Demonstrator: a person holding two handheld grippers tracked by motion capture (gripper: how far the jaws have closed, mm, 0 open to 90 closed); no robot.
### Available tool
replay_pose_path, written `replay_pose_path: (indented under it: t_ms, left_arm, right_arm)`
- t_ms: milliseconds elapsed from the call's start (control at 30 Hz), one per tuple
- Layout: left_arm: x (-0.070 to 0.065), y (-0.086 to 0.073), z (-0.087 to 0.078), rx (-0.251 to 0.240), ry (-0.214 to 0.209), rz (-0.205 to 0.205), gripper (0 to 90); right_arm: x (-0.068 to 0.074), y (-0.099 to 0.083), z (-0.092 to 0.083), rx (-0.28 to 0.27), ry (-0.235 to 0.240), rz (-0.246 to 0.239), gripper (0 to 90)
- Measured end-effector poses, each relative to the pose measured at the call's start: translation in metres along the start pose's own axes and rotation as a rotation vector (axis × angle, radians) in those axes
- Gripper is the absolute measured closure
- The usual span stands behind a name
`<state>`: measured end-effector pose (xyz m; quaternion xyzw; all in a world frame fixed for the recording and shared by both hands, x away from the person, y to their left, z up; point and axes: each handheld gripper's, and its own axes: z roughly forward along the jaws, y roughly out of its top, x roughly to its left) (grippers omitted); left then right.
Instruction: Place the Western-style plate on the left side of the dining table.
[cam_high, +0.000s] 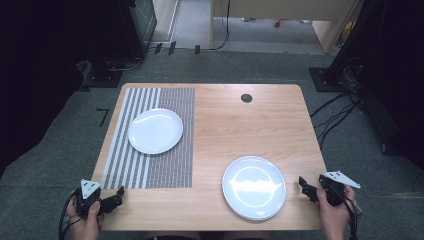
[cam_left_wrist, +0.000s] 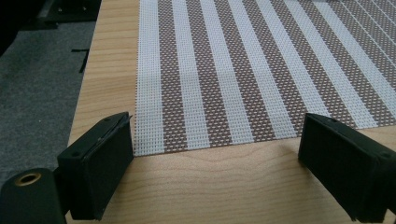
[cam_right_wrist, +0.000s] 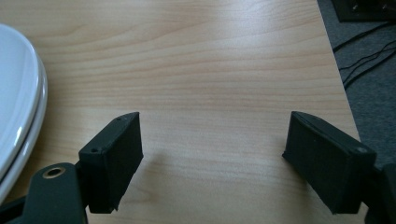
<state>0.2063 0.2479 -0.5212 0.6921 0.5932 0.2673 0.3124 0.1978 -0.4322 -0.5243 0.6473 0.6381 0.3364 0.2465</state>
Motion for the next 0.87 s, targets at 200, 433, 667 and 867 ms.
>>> replay_pose_path:
  t_ms: [200,433,667,867]
  left_arm:
    - [0.0,-0.0006,0.0,-0.004,0.0,0.0,9.8]
    - [0.0,-0.0008,0.0,-0.006,0.0,0.001,9.8]
    - [0.0002,-0.001,0.0,-0.008,-0.002,0.002,9.7]
    - [0.0003,-0.0009,0.0001,-0.008,-0.003,0.003,9.7]
  right_arm:
    - [0.0014,-0.0031,-0.0027,0.014,-0.022,-0.046,17.9]
    - [0.0037,-0.0061,-0.0048,0.028,-0.037,-0.09,16.4]
    - [0.0036,-0.0061,-0.0046,0.032,-0.037,-0.092,14.0]
    - [0.0036,-0.0061,-0.0045,0.034,-0.039,-0.089,13.5]
